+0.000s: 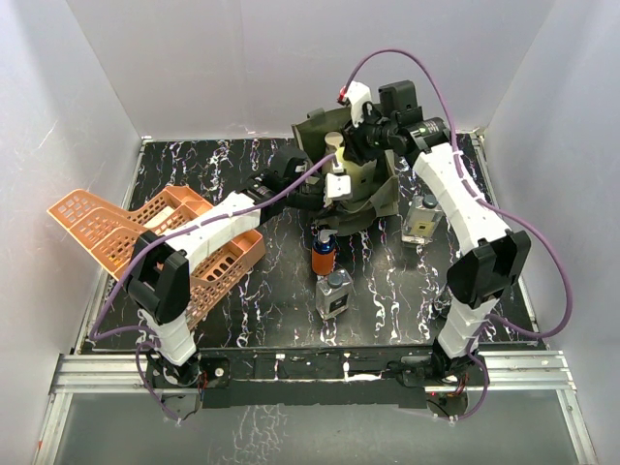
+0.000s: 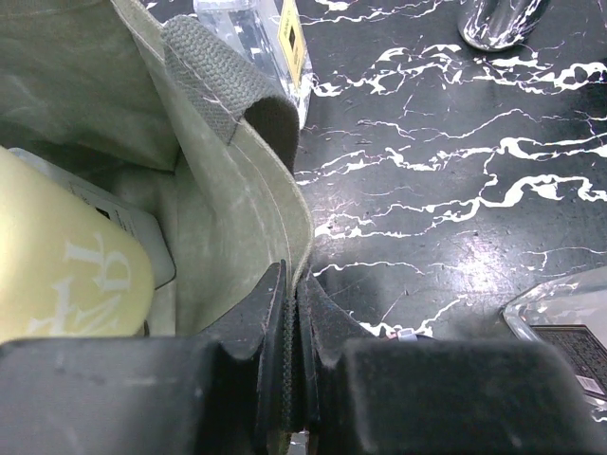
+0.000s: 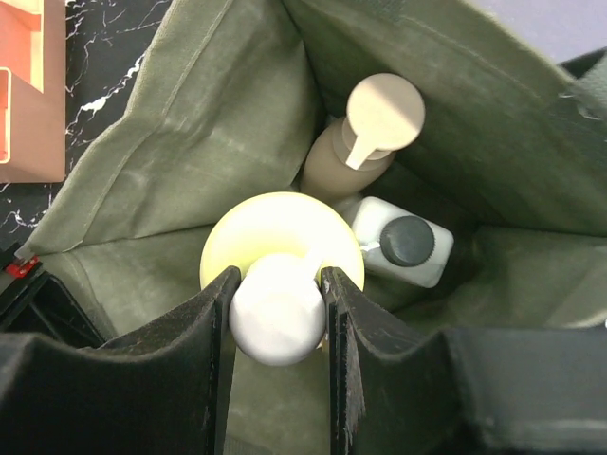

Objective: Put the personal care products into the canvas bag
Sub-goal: Place the care product in the canvas bag.

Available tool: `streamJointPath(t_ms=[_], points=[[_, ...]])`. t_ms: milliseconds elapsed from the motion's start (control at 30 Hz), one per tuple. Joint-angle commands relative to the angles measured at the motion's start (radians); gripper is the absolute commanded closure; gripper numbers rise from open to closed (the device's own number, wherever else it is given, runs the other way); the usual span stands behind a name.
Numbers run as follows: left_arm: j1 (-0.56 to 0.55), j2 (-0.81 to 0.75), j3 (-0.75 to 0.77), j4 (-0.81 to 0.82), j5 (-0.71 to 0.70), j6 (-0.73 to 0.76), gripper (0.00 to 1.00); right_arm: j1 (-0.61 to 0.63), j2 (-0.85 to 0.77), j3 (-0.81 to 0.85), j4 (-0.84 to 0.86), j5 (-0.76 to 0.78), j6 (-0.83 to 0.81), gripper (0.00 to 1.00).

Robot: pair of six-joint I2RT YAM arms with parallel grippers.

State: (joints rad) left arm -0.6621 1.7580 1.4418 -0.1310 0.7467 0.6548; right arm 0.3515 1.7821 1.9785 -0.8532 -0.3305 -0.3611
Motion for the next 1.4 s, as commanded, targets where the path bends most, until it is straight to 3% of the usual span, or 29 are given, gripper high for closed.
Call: streamJointPath(t_ms=[0,433,1000,1367], points=[[0.008,-0.049,-0.008,0.014,0.040,0.000,1.00,0.003,0.001,-0.014,0.242,-0.064,0.000,0.92],[0.012,-0.059,0.018,0.052,0.057,-0.078,1.00,0.069,0.062,-0.215,0.455,-0.014,-0.070,0.92],[0.015,-0.079,0.078,0.064,0.069,-0.141,1.00,0.095,0.166,-0.106,0.468,-0.006,0.008,0.92],[0.014,-0.094,0.102,0.033,0.068,-0.118,1.00,0.046,0.128,-0.188,0.533,-0.085,0.113,0.92]])
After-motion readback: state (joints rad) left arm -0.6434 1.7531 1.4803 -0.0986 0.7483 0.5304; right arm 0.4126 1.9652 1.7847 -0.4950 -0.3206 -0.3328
